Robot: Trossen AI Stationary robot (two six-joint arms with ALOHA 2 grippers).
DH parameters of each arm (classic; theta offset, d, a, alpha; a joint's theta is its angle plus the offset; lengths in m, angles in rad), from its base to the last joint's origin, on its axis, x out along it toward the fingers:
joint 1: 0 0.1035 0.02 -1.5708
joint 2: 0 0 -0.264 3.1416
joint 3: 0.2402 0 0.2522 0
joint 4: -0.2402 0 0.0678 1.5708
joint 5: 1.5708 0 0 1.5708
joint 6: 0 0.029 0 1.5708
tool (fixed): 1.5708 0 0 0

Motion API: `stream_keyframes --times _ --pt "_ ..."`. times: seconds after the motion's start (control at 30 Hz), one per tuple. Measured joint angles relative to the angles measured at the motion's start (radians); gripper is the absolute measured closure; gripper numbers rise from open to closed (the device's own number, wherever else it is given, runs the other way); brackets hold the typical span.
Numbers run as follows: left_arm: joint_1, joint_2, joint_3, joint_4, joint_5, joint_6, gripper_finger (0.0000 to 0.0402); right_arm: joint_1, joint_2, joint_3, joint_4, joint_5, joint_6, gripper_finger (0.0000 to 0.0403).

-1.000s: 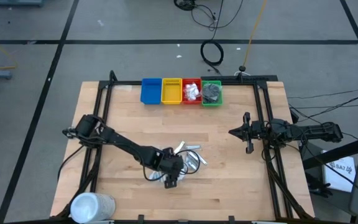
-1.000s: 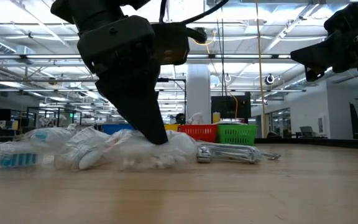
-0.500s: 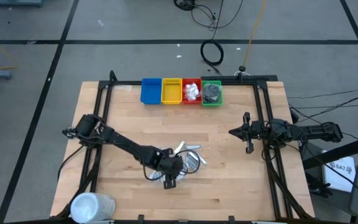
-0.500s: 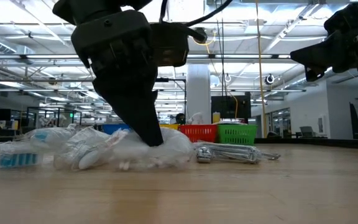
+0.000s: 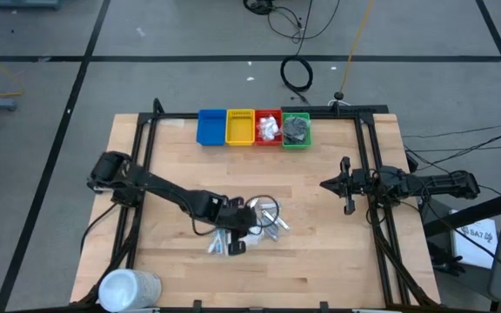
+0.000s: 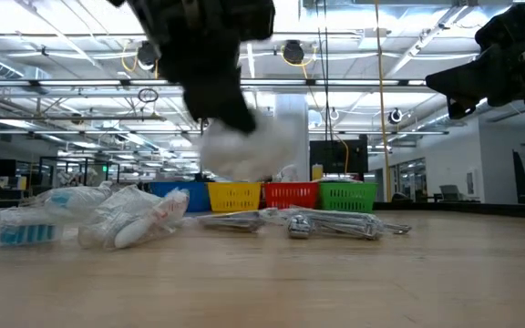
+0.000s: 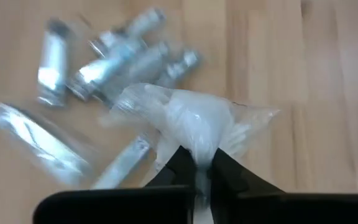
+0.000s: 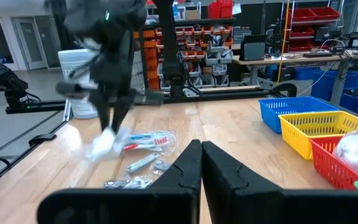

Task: Pick & Place Travel size toiletries
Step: Put the cotton pack into the red bin

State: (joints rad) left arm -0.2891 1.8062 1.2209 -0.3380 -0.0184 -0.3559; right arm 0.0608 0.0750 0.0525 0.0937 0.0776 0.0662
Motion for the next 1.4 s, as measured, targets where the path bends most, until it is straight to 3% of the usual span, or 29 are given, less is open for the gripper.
stream_keyframes --times 0.17,0.33,0.57,0.8,1.03,1.17,1.4 --pt "0.026 -0.107 0.0 0.042 -0.148 0.156 0.0376 0.0 0.0 0.0 0.0 0.0 0.0 0.0399" --pt "0.072 -0.194 0.0 0.151 -0.325 0.359 0.0393 0.0 0.0 0.0 0.0 0.0 0.0 0.0399" --pt "0.196 -0.231 0.0 0.337 -0.505 0.657 0.038 0.0 0.0 0.0 0.001 0.0 0.0 0.0399" --pt "0.432 -0.221 0.0 0.436 -0.467 0.737 0.0368 0.0 0.0 0.0 0.001 0.0 0.0 0.0399" --pt "0.67 -0.219 0.001 0.551 -0.28 0.481 0.0367 0.0 0.0 0.0 0.0 0.0 0.0 0.0399" --pt "0.745 -0.185 0.002 0.546 -0.22 0.372 0.0367 0.0 0.0 0.0 0.0 0.0 0.0 0.0399" --pt "0.777 -0.029 0.097 0.448 -0.132 0.264 0.0367 0.0 0.0 0.0 0.001 0.0 0.0 0.0399"
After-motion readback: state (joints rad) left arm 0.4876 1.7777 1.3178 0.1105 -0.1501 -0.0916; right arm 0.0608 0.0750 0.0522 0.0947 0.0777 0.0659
